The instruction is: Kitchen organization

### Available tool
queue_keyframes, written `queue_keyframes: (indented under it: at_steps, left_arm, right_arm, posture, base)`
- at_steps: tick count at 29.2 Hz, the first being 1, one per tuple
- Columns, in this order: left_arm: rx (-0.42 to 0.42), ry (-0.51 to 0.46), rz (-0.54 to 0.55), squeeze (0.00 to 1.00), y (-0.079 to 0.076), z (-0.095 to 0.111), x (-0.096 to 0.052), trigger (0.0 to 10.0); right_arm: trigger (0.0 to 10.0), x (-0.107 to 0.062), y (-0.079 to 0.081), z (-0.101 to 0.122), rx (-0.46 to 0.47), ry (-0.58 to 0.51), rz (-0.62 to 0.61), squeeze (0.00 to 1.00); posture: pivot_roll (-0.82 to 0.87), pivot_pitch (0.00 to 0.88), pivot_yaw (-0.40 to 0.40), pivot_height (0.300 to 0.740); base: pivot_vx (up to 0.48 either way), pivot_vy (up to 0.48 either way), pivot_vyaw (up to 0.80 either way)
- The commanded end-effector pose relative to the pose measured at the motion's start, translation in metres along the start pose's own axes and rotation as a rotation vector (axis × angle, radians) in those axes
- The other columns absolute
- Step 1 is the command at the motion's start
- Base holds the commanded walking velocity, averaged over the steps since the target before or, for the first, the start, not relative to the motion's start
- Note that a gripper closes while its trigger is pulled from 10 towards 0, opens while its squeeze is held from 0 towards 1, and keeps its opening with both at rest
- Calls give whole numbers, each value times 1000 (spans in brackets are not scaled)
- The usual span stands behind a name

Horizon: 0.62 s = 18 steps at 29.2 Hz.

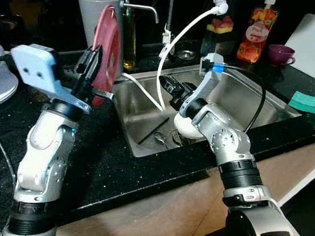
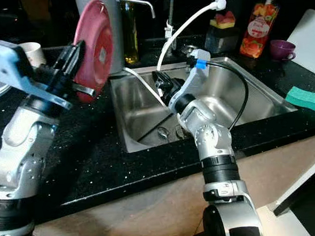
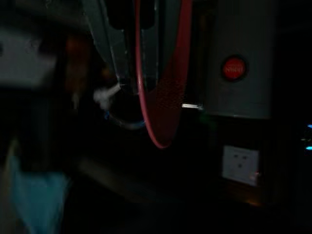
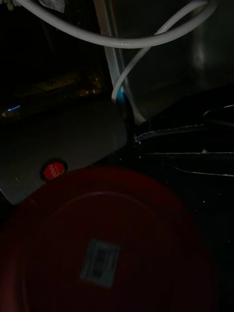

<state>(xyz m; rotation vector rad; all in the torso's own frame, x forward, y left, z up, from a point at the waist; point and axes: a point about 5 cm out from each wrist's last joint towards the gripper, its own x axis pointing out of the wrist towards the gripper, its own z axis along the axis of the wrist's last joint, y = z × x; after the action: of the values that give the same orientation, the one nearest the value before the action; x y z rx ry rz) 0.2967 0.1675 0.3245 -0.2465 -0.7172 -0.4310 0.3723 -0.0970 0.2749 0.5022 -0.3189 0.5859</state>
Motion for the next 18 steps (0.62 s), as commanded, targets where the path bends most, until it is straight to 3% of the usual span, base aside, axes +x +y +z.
queue_keyframes:
  at_steps: [1,5,6,7,8,9,10,11,13,14,15,18]
  left_arm:
    - [-88,-54,17,0,2,11,1,0]
    - [-427,-202,48,0,12,33,0,0]
    - [-427,-202,48,0,12,33,0,0]
    - [-552,-256,39,0,16,41,-3,0]
    - [-552,-256,39,0,16,41,-3,0]
    - [-614,-273,26,0,17,43,-5,0]
    - [-614,-273,26,0,17,43,-5,0]
    - [-720,-300,-3,0,17,47,-8,0]
    - [-769,-300,-25,0,16,48,-9,0]
    - [-830,-277,-51,0,15,48,-10,0]
    - [-830,-277,-51,0,15,48,-10,0]
    - [-827,-189,-15,0,17,40,-12,0]
  right_arm:
    - [10000,0,0,5,9,-38,-7,0]
    - [10000,0,-2,6,18,-42,-22,0]
    - [10000,0,-2,6,18,-42,-22,0]
    - [10000,0,-5,7,26,-52,-42,0]
    - [10000,0,-5,7,26,-52,-42,0]
    - [10000,0,-7,7,33,-57,-50,224]
    - [10000,0,-7,7,33,-57,-50,224]
    - [10000,-1,-10,8,61,-67,-72,1000]
    - [10000,-1,-12,9,115,-77,-86,1000]
    - [10000,-1,-14,9,211,-88,-104,1000]
    - [10000,-1,-14,9,211,-88,-104,1000]
    - [10000,0,-15,5,334,-66,-103,1000]
  posture:
    - [5,99,-46,740]
    - [4,99,-45,740]
    - [4,99,-45,740]
    - [4,98,-45,740]
    - [4,98,-45,740]
    - [4,98,-45,740]
    - [4,98,-45,740]
    - [6,98,-45,740]
    - [8,97,-45,740]
    - [9,97,-46,740]
    - [9,97,-46,740]
    - [9,97,-46,740]
  base:
    - [0,0,0]
    - [0,0,0]
    - [0,0,0]
    - [0,0,0]
    - [0,0,0]
    - [0,0,0]
    - [0,0,0]
    - [0,0,0]
    - [0,0,0]
    - [0,0,0]
    - [0,0,0]
    - [0,0,0]
